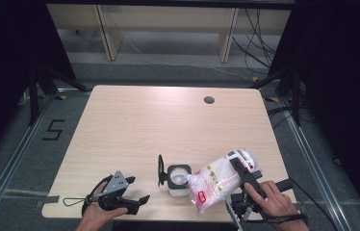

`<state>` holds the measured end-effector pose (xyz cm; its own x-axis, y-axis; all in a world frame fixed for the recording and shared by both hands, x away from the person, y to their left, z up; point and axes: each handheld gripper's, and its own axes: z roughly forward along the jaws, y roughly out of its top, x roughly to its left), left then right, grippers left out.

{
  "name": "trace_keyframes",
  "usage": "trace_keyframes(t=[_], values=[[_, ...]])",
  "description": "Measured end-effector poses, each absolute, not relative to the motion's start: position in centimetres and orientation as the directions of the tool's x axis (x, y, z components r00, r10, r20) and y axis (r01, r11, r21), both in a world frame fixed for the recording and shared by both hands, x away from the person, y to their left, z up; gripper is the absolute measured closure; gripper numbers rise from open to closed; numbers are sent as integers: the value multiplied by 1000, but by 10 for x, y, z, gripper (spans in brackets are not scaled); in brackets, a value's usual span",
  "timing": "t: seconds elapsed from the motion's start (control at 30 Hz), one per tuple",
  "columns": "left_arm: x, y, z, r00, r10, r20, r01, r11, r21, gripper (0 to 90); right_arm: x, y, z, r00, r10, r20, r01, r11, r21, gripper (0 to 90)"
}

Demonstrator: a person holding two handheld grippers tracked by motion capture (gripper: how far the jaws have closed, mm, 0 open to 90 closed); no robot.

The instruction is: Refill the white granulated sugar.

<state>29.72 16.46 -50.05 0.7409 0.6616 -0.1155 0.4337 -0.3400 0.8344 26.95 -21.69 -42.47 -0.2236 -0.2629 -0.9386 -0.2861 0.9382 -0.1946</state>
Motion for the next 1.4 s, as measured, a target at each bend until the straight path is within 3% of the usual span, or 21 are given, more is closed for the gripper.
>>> trace_keyframes(t=[0.1,0.2,0.5,0.77,0.93,1.0,1.03,1.07,1.17,1.2,1.27,1.4], values=[[298,166,-500,752,653,-95,416,-358,836,153,270,-216,-424,-215,-292,-932,-287,931,-225,452],[298,166,-500,753,652,-95,415,-357,837,154,270,-218,-429,-217,-244,-945,-279,943,-179,453],[297,165,-500,742,661,-114,435,-345,832,153,273,-218,-431,-218,-255,-942,-278,942,-191,456],[297,165,-500,742,660,-119,438,-342,831,153,274,-219,-435,-268,-263,-927,-243,949,-199,460],[297,165,-500,741,661,-117,437,-343,831,153,278,-220,-436,-240,-277,-930,-273,939,-209,461],[297,165,-500,741,662,-117,437,-342,832,153,277,-221,-437,-279,-266,-923,-246,949,-199,462],[297,165,-500,742,661,-114,435,-344,832,153,280,-223,-441,-261,-244,-934,-272,947,-172,463],[297,165,-500,742,661,-113,434,-345,832,153,277,-224,-443,-296,-190,-936,-228,966,-123,463],[297,165,-500,741,661,-117,437,-343,831,153,281,-224,-441,-289,-235,-928,-263,952,-159,467],[297,165,-500,741,661,-117,437,-343,832,153,279,-227,-445,-324,-157,-933,-222,971,-86,469],[297,165,-500,740,661,-121,439,-340,832,153,282,-228,-443,-318,-190,-929,-260,960,-107,473],[297,165,-500,741,661,-115,435,-344,832,153,283,-232,-448,-345,-129,-930,-246,968,-43,476]])
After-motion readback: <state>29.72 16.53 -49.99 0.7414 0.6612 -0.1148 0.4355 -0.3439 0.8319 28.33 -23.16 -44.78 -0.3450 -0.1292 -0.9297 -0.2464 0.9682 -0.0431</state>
